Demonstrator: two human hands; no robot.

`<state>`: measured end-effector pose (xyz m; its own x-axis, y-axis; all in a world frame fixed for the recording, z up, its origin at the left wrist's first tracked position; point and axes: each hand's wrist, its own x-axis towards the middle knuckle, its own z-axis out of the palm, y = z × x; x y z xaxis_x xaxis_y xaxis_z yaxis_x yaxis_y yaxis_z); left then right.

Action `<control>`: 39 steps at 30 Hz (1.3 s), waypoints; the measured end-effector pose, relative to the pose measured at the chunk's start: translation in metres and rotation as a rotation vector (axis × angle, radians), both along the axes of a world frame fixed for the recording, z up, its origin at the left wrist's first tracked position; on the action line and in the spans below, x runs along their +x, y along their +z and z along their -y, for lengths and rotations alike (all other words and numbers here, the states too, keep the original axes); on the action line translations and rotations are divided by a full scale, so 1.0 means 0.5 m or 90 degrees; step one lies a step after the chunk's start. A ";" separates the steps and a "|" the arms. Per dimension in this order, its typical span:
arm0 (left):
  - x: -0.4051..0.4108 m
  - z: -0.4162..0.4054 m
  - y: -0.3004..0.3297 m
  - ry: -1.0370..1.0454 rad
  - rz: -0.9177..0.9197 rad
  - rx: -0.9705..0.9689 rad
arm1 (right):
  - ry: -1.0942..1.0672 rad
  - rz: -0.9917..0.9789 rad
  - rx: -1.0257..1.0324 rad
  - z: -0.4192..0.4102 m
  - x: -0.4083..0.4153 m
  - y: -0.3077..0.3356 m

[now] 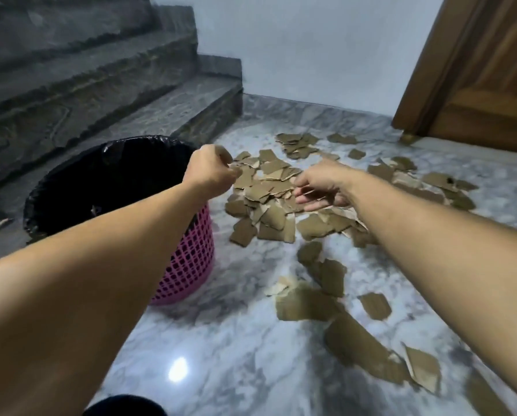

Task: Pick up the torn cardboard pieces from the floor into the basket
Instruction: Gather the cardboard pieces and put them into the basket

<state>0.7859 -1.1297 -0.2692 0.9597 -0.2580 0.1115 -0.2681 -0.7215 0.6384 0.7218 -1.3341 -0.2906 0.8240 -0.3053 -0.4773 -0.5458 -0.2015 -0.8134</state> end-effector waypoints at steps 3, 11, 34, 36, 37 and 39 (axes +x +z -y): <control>-0.038 0.093 -0.047 -0.105 -0.042 0.066 | -0.010 -0.061 -0.016 0.086 -0.072 -0.044; -0.159 0.237 -0.274 -0.261 -0.288 0.250 | -0.013 -0.194 -0.146 0.220 -0.288 -0.222; -0.179 0.280 -0.540 -0.308 -0.177 0.476 | 0.297 -0.244 -0.553 0.244 -0.334 -0.493; -0.161 0.295 -0.529 -0.311 -0.195 0.476 | 0.312 -0.280 -0.563 0.266 -0.330 -0.492; -0.154 0.303 -0.525 -0.313 -0.198 0.484 | 0.312 -0.297 -0.548 0.273 -0.330 -0.492; -0.145 0.316 -0.521 -0.325 -0.192 0.500 | 0.308 -0.310 -0.523 0.282 -0.333 -0.493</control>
<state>0.7134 -1.2877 -0.5296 0.6727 -0.5452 -0.5002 -0.5703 -0.8128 0.1191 0.5556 -1.4753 -0.5371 0.7201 -0.3749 -0.5839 -0.4908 -0.8700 -0.0466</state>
